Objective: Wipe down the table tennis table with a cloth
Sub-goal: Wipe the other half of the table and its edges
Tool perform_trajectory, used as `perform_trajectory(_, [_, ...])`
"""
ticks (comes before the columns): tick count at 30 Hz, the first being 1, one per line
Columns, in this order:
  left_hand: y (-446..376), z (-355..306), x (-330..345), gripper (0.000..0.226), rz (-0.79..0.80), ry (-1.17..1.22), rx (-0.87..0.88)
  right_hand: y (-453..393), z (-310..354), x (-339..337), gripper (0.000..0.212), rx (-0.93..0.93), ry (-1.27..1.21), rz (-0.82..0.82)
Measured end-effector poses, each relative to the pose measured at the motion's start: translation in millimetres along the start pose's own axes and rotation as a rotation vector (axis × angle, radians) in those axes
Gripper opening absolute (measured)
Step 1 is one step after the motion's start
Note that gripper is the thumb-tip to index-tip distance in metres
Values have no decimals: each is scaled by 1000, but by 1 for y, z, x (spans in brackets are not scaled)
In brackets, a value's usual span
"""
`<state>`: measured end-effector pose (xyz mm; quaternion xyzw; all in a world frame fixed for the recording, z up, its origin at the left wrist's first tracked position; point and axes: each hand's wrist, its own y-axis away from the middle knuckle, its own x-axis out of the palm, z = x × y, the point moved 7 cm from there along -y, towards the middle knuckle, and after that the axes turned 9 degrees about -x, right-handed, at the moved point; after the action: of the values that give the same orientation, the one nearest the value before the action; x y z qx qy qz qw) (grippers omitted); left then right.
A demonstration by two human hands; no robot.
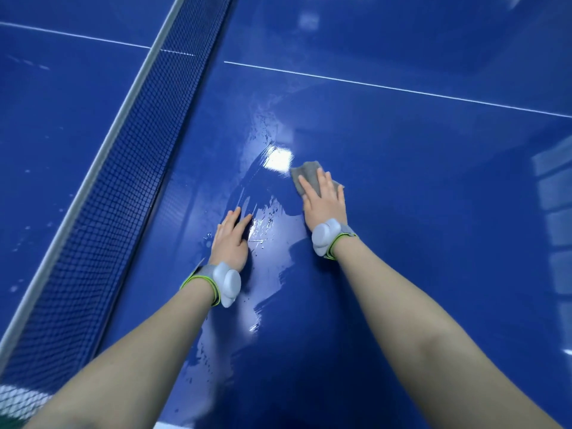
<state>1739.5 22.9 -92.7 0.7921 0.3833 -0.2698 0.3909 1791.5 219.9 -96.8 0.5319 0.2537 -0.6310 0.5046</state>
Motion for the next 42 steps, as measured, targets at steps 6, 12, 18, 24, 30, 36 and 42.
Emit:
perform_trajectory(6, [18, 13, 1, 57, -8, 7, -22, 26, 41, 20, 50, -49, -13, 26])
perform_trajectory(12, [31, 17, 4, 58, -13, 14, -42, 66, 68, 31, 48, -405, -5, 37])
perform_trajectory(18, [54, 33, 4, 59, -11, 15, -61, 70, 22, 21, 47, -71, 1, 19])
perform_trajectory(24, [70, 43, 7, 60, -21, 19, -67, 89, 61, 38, 50, -147, 18, 65])
perform_trajectory(30, [85, 49, 12, 60, -11, 8, -58, 130, 89, 53, 48, -539, 27, 68])
perform_trajectory(36, [100, 66, 9, 60, -16, -9, -57, 125, 52, 37, 48, -238, 27, 20])
perform_trajectory(42, [117, 77, 7, 60, -43, -15, -53, 139, 90, 54, 52, -193, 13, 13])
